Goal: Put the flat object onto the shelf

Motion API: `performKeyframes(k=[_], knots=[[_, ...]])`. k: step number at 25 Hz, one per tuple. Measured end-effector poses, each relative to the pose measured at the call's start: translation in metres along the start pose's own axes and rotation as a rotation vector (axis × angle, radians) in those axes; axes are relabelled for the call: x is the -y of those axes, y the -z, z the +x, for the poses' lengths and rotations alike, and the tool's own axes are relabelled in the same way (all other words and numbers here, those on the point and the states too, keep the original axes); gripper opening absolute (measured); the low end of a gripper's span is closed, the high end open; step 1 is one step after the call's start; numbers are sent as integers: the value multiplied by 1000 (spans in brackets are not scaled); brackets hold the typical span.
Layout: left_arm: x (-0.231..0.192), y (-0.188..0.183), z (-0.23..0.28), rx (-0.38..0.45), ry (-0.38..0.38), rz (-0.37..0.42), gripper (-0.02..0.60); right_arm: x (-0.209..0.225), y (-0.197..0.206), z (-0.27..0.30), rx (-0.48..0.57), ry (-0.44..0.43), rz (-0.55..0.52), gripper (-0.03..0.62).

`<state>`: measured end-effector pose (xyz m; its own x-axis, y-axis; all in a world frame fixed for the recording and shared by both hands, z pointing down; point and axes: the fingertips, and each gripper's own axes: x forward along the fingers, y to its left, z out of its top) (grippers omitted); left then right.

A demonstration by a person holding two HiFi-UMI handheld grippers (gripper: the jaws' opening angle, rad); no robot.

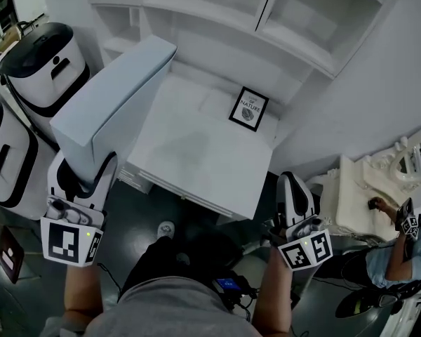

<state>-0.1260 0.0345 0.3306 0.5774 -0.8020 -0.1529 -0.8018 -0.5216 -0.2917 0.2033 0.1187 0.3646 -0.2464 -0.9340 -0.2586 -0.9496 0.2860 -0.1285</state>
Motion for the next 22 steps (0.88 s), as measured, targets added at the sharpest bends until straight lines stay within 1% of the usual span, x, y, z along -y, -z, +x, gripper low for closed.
performKeyframes(k=[9,14,16,22], knots=[[-35,12,68,24,43,8,265,22,-2,67,14,21,-29,28],[-56,19,99,31,70,39,265,28,9,111,11,14,-23,28],[-63,23,111,29,74,34,265,31,15,125,-2,12,-26,28],[-81,33,138,27,103,34,265,44,34,146,-29,56,-5,28]])
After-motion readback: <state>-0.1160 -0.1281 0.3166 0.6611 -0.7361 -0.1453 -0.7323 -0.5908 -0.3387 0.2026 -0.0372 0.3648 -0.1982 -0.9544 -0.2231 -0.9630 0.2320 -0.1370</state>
